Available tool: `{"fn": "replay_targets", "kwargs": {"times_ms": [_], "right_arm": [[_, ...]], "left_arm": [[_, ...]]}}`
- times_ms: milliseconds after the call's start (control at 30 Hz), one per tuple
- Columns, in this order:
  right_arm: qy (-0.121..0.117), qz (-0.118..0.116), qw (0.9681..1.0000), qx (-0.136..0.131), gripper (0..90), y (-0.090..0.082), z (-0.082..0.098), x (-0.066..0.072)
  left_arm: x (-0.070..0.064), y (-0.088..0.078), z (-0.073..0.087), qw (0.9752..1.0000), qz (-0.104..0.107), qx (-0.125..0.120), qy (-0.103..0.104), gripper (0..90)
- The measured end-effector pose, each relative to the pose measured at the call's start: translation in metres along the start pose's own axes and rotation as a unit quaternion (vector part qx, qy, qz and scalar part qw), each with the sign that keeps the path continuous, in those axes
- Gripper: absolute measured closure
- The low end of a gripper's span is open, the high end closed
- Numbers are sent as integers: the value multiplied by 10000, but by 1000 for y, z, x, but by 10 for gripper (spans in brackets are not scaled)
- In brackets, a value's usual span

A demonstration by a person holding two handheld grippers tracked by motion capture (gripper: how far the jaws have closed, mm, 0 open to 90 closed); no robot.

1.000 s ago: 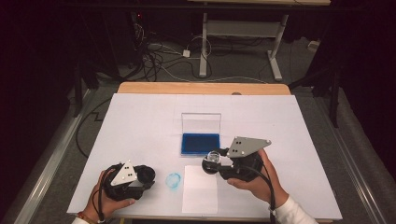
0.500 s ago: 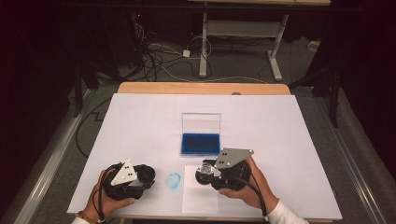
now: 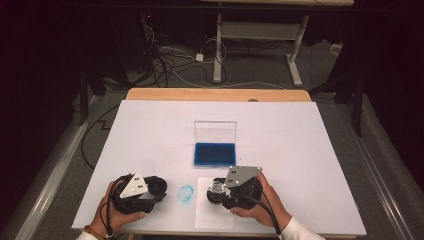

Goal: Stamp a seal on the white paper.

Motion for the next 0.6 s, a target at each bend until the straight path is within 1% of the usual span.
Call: {"fn": "replay_targets", "kwargs": {"times_ms": [600], "right_arm": [[-52, -35, 9999, 141, 569, 9, 6, 5]], "left_arm": [[0, 0, 0, 10000, -14, 22, 9, 365]]}}
Point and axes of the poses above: each handheld gripper's, and its own axes: y roughly forward along the jaws, z roughly out of its underside, x roughly to its left, the point moved 6 cm from there along y, roughly forward along the jaws, and after that the axes turned 15 degrees about z, right-handed, at the moved point
